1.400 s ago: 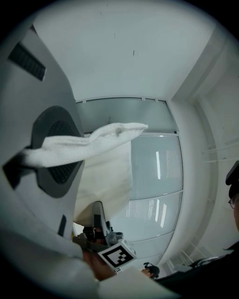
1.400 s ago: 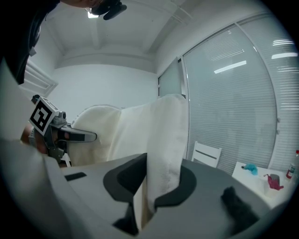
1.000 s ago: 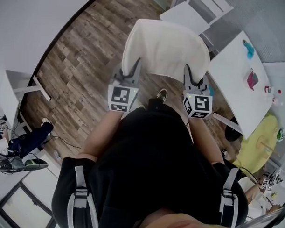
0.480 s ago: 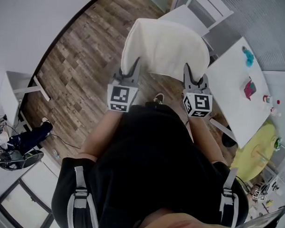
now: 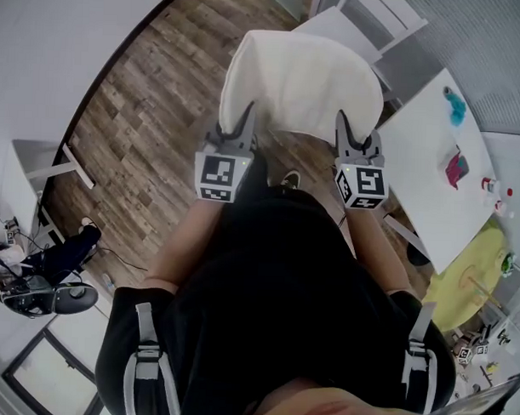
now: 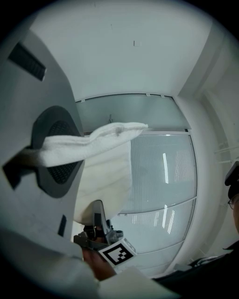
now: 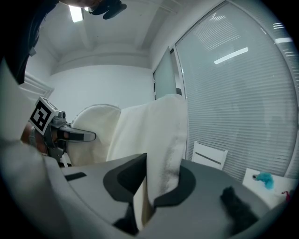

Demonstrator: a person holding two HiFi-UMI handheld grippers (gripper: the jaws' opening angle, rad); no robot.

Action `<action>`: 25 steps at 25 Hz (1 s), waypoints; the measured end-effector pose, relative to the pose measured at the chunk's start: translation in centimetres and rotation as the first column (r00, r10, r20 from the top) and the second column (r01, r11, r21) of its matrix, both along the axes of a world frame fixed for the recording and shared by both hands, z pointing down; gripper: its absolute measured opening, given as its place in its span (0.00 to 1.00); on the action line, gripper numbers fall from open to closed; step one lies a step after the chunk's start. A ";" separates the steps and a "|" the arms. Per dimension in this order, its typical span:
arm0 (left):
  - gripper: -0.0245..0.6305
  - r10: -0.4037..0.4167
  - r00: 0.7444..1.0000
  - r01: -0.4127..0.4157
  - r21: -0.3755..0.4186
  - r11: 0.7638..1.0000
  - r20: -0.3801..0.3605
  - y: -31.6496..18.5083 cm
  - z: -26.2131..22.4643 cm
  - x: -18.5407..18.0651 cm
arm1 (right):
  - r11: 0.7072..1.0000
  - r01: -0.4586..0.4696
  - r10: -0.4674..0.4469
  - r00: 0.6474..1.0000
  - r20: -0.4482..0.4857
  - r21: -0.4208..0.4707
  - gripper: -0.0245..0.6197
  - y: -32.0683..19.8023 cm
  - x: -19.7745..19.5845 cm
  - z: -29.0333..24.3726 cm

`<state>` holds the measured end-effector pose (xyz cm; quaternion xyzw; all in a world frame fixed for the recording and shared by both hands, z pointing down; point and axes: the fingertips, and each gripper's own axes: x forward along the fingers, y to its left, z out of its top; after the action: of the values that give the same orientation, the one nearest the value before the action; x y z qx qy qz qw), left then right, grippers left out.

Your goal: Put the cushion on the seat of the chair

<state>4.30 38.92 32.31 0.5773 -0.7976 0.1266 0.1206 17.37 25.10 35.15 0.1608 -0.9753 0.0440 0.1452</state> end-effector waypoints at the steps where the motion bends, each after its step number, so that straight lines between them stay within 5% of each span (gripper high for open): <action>1: 0.12 0.006 1.000 -0.006 0.001 1.000 -0.001 -0.4 0.1 -0.7 | 1.000 -0.006 0.006 1.000 -0.001 0.001 0.13 -0.3 -0.7 0.1; 18: 0.12 0.191 0.981 -0.190 0.022 0.982 -0.030 -7.7 0.0 -17.3 | 0.982 -0.188 0.189 0.981 -0.040 0.022 0.13 -4.8 -14.8 -0.9; 25: 0.12 0.267 0.963 -0.266 0.032 0.964 -0.047 -9.8 0.0 -20.8 | 0.962 -0.270 0.271 0.961 -0.047 0.032 0.13 -5.5 -17.5 -1.2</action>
<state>-16.51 29.11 32.35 0.6838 -0.7110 0.1169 0.1152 -0.14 19.59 34.00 0.2953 -0.9406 0.0468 0.1607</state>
